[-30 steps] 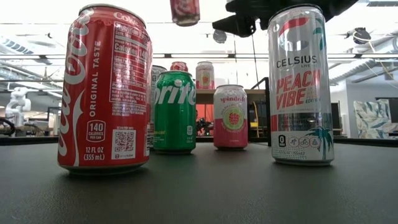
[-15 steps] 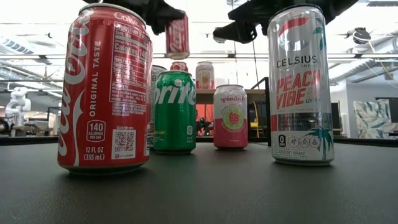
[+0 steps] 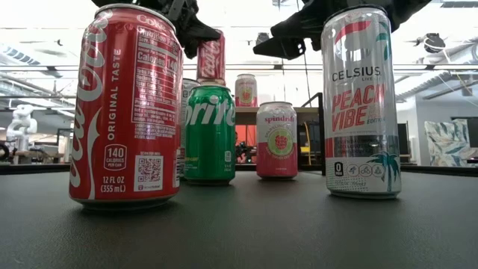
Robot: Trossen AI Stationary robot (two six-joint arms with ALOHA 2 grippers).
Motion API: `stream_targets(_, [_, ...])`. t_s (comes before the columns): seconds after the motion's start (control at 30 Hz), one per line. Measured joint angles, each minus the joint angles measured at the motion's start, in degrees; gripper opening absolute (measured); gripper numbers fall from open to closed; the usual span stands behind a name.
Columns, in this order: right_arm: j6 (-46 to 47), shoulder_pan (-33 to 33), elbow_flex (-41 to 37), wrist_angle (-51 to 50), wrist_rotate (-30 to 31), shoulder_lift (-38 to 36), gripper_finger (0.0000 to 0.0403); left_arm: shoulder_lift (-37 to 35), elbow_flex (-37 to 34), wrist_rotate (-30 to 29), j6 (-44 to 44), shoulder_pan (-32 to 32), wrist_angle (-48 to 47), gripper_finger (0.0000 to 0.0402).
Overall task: Place canned beverage on shelf
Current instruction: Put the top red soda can on the shelf aligned with the other red soda can
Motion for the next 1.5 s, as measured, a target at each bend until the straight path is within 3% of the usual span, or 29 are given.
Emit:
stream_targets(0.13, [0.0,0.0,0.0,0.6,0.0,0.0,0.0389,0.1,0.0,0.6,1.1,-0.1,-3.3,0.0297])
stream_targets(0.5, [-0.8,0.0,0.0,5.3,0.0,0.0,0.0389,1.8,0.0,0.5,1.5,1.2,1.1,0.0298])
stream_targets(0.7, [-1.8,0.0,0.0,4.9,0.0,0.0,0.0389,4.8,0.0,-2.3,-1.4,1.3,5.0,0.0298])
stream_targets(1.07, [-2.1,0.0,0.0,2.2,0.0,0.0,0.0389,6.1,0.0,-5.3,1.8,1.8,4.0,0.0298])
stream_targets(1.33, [-2.1,0.0,0.0,-0.3,0.0,0.0,0.0389,1.1,0.2,-4.5,3.3,1.9,4.5,0.0298])
stream_targets(1.5, [-2.2,0.0,0.0,-0.3,0.0,0.0,0.0389,2.7,0.1,-1.3,4.4,2.8,3.6,0.0298])
